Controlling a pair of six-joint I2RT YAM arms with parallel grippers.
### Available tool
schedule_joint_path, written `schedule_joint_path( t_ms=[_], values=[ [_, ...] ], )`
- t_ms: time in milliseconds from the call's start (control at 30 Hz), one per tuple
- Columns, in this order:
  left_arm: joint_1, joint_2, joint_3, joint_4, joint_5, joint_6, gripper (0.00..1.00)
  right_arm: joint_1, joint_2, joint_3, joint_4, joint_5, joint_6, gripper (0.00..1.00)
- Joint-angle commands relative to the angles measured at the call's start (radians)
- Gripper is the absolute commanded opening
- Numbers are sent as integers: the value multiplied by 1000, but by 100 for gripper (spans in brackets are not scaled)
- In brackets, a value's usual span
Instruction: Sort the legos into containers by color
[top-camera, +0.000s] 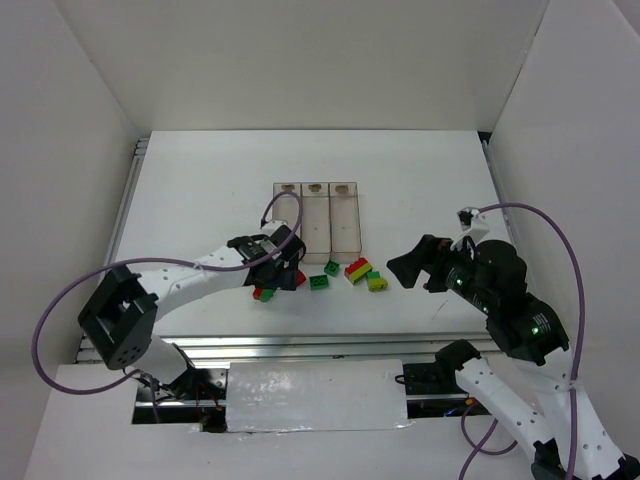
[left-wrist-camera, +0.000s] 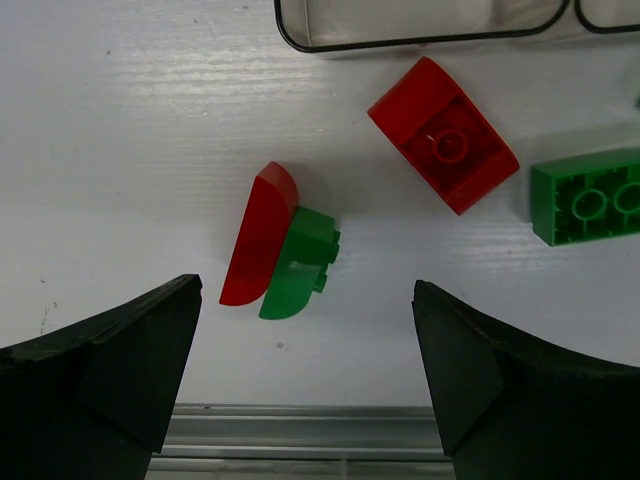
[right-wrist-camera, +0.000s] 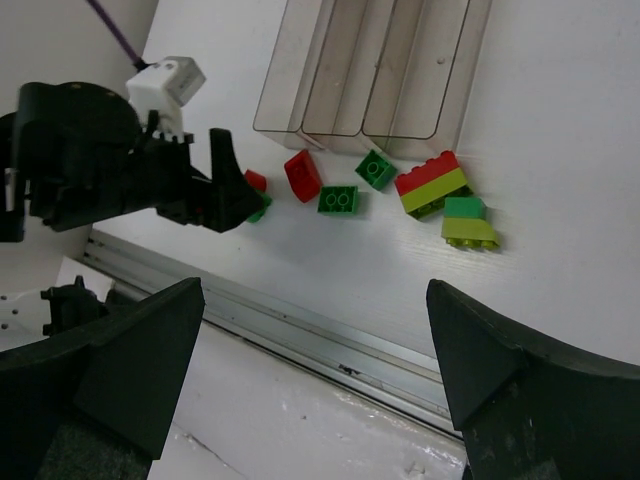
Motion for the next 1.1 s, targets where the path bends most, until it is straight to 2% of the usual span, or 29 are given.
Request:
schedule_joint_path(
  t_ms=[0, 267, 533, 600, 633, 733, 767, 800, 867, 967, 1067],
  values=[
    [3, 40, 12, 53, -62, -31, 99, 4, -19, 3, 72, -61, -31, 100],
    [15, 151, -13, 137, -63, -8, 95, 6, -34, -27, 96, -92, -45, 100],
    [49, 120, -91, 185, -38, -14, 85, 4, -30, -36, 107, -104, -47, 100],
    [56, 112, -108, 194, -24, -12, 77, 4, -26, -37, 113, -110, -44, 100],
    [56, 109, -112, 197, -21, -14, 67, 6, -26, -36, 114, -118, -42, 99],
    [56, 85, -141, 204, -9, -23, 52, 4, -23, -30, 110, -118, -45, 100],
    [56, 67, -152, 202, -6, -26, 42, 6, -25, -30, 111, -117, -45, 100],
    [56, 54, -158, 194, -1, -26, 20, 4, -25, -31, 114, -115, -45, 100],
    [43, -11, -174, 188, 5, -31, 0, 6, -25, -46, 128, -113, -38, 99],
    [-34, -157, -197, 219, 23, 9, 0, 4, -14, -86, 179, -118, 5, 100],
    [-127, -335, -239, 326, 56, 67, 0, 4, 7, -135, 261, -107, 94, 100]
  ],
)
